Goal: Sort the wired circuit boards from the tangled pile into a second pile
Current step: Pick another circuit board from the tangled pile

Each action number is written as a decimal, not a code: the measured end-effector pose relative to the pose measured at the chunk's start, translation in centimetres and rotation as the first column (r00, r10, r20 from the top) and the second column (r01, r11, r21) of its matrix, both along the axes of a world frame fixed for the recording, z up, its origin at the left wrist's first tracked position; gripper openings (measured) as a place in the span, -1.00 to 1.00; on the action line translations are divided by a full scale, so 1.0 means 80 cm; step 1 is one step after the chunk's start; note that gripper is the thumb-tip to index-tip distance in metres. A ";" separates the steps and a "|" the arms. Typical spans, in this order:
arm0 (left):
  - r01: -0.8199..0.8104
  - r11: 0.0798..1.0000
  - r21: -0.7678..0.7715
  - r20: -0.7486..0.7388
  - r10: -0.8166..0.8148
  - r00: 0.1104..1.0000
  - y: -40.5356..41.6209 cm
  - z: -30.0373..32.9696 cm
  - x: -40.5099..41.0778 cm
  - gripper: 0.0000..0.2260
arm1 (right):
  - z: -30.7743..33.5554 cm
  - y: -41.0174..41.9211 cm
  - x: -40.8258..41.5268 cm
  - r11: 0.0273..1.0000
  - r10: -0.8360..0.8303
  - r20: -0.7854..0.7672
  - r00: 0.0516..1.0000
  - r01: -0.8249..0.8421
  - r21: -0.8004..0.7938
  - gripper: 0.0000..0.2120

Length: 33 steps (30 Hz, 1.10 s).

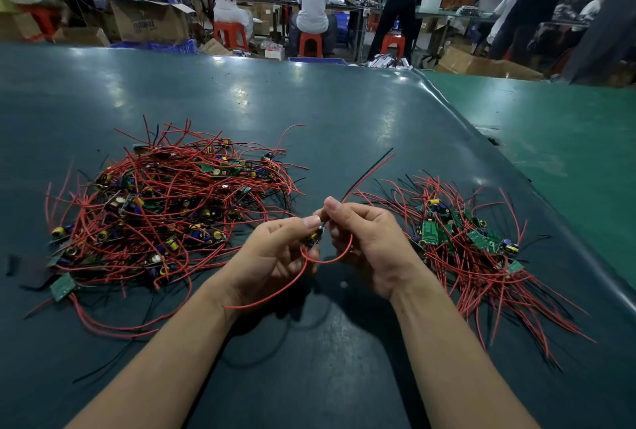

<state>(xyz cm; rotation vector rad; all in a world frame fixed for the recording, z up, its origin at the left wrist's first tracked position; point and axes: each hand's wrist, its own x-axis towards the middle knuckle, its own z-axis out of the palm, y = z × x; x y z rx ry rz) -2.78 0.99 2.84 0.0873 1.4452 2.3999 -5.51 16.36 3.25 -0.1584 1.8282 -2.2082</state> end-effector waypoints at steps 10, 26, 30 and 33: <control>0.274 0.962 0.015 -0.111 -0.271 0.956 -0.006 -0.007 0.009 -0.66 | 0.003 0.008 -0.012 0.906 -0.349 0.038 0.936 0.348 -0.242 -0.67; -0.169 0.951 0.258 -0.037 0.185 0.982 -0.012 -0.001 -0.004 -0.84 | -0.011 -0.029 0.009 0.995 -0.005 -0.235 0.972 0.029 0.097 -0.75; -0.200 0.966 0.162 -0.051 0.211 0.976 -0.011 -0.002 -0.006 -0.73 | -0.010 -0.033 0.012 0.999 -0.043 -0.270 0.962 0.049 0.014 -0.62; -0.237 0.959 0.155 -0.010 0.241 0.970 -0.011 -0.003 -0.008 -0.67 | -0.012 -0.035 0.013 1.000 0.014 -0.279 0.960 -0.019 -0.013 -0.57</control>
